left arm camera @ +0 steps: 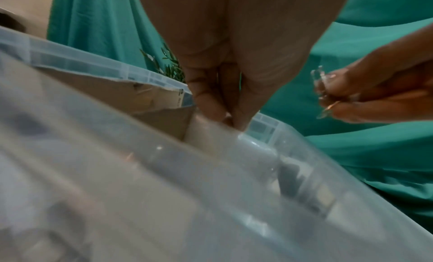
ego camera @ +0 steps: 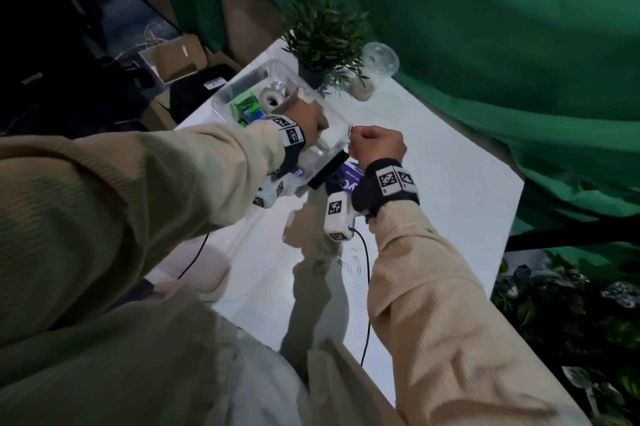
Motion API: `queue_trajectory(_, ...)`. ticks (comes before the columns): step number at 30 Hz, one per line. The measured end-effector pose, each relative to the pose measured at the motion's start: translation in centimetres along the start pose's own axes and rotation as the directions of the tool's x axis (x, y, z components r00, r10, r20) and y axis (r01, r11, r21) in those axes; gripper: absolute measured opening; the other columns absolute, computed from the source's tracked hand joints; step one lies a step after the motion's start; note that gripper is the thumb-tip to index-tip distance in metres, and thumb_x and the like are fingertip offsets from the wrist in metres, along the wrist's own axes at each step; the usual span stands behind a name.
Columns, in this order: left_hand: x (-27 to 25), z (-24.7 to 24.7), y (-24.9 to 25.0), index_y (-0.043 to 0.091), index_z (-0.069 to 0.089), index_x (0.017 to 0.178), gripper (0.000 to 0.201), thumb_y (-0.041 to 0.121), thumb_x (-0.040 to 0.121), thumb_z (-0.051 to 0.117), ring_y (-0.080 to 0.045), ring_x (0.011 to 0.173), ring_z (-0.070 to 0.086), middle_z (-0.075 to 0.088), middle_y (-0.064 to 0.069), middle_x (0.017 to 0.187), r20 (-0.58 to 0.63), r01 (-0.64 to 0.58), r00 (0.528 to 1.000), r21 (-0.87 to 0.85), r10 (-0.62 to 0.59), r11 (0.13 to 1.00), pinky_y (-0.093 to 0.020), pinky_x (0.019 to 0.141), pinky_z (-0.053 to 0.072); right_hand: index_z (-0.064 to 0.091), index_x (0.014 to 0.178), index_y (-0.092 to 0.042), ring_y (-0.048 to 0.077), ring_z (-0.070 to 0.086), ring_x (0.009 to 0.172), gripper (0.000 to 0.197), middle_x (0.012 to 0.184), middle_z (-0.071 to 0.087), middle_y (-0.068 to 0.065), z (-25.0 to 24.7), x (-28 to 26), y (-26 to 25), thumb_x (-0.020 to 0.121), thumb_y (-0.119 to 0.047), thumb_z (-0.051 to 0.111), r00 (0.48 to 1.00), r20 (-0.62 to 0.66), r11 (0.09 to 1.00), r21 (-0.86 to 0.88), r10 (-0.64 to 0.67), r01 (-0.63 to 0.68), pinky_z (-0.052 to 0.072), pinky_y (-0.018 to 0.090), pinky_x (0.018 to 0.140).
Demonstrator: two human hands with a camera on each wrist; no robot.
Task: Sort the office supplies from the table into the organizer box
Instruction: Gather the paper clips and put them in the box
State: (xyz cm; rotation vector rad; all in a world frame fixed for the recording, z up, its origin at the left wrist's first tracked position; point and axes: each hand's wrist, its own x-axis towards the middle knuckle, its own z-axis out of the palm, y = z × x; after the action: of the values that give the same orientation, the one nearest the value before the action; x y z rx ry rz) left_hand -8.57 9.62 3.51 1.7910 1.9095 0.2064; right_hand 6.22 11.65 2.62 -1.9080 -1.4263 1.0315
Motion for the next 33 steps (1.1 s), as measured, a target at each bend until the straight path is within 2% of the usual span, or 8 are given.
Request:
queue_trajectory(6,-0.9,-0.2,-2.1,0.019,0.066,0.12,0.034,0.006,0.093,0.049,-0.024,0.112,0.059,0.064,-0.005,0.124,-0.121,0.018,0.992,-0.129,-0.034,0.991,-0.023,0.086,0.044,0.076,0.075,-0.011,0.027,0.068,0.065,0.008,0.073,0.07,0.01,2.8,1.2,-1.6,0.08,-0.009,0.07,0.998,0.062,1.0,-0.003,0.016,-0.016,0.061,0.034,0.065)
queue_trajectory(9,-1.4,0.1,-2.9,0.023,0.066,0.12,0.032,0.014,0.095,0.05,-0.025,0.111,0.058,0.063,-0.005,0.122,-0.124,0.026,0.991,-0.129,-0.042,0.991,-0.021,0.076,0.038,0.078,0.085,-0.012,0.029,0.07,0.084,0.011,0.086,0.074,0.01,3.4,1.9,-1.8,0.081,-0.011,0.068,0.998,0.068,0.991,-0.135,-0.01,0.019,0.058,0.036,0.082)
queue_trajectory(15,-3.1,0.1,-3.6,0.025,0.068,0.114,0.028,0.022,0.093,0.051,-0.025,0.106,0.062,0.067,-0.003,0.118,-0.116,0.021,0.993,-0.155,-0.04,0.988,-0.022,0.078,0.042,0.072,0.108,-0.02,0.028,0.06,0.111,0.026,0.125,0.062,0.009,3.2,0.9,-3.0,0.089,-0.016,0.056,0.997,0.082,0.966,-0.259,0.015,0.006,0.044,0.027,0.099)
queue_trajectory(20,-5.2,0.6,-2.7,0.028,0.067,0.112,0.027,0.025,0.089,0.053,-0.02,0.115,0.058,0.069,0.002,0.114,-0.143,-0.05,0.989,-0.154,0.028,0.987,-0.027,0.086,0.05,0.072,0.111,-0.022,0.024,0.056,0.118,0.027,0.121,0.067,0.006,1.4,-0.5,-1.8,0.089,-0.019,0.057,0.995,0.072,0.98,-0.185,-0.064,0.076,0.04,0.026,0.103)
queue_trajectory(23,-7.5,1.9,-1.4,0.022,0.068,0.109,0.024,0.026,0.089,0.056,-0.022,0.102,0.059,0.068,-0.001,0.106,-0.228,-0.256,0.947,-0.097,0.229,0.962,-0.035,0.087,0.05,0.073,0.109,-0.019,0.021,0.063,0.108,0.026,0.11,0.072,0.003,-1.0,-2.1,0.9,0.088,-0.015,0.058,0.995,-0.025,0.994,-0.056,-0.093,0.091,0.043,0.024,0.103)
queue_trajectory(27,-10.2,6.2,-0.1,0.025,0.062,0.118,0.031,0.035,0.089,0.057,-0.018,0.101,0.056,0.062,0.001,0.105,-0.015,-0.373,0.928,-0.021,0.372,0.928,-0.031,0.084,0.048,0.068,0.116,-0.022,0.024,0.062,0.109,0.032,0.119,0.067,0.005,-3.3,-5.3,8.3,0.09,-0.011,0.053,0.999,-0.032,0.981,-0.192,0.009,-0.015,0.046,0.024,0.093)
queue_trajectory(31,-10.9,11.4,0.2,0.023,0.038,0.14,0.06,0.042,0.087,0.059,-0.024,0.119,0.051,0.052,-0.004,0.129,0.382,-0.305,0.893,0.12,0.239,0.945,-0.035,0.097,0.045,0.064,0.12,-0.024,0.026,0.056,0.117,0.031,0.127,0.06,0.007,-4.1,-9.0,15.4,0.091,-0.021,0.054,0.989,0.051,0.908,-0.405,0.137,-0.105,0.049,0.036,0.094)
queue_trajectory(33,-11.6,13.8,0.2,0.02,0.026,0.146,0.077,0.046,0.084,0.063,-0.026,0.125,0.048,0.045,-0.006,0.137,0.446,-0.242,0.883,0.161,0.148,0.957,-0.036,0.101,0.042,0.062,0.12,-0.027,0.028,0.056,0.115,0.032,0.122,0.06,0.008,-4.0,-10.5,17.6,0.09,-0.021,0.052,0.982,0.055,0.866,-0.481,0.181,-0.133,0.051,0.039,0.091)
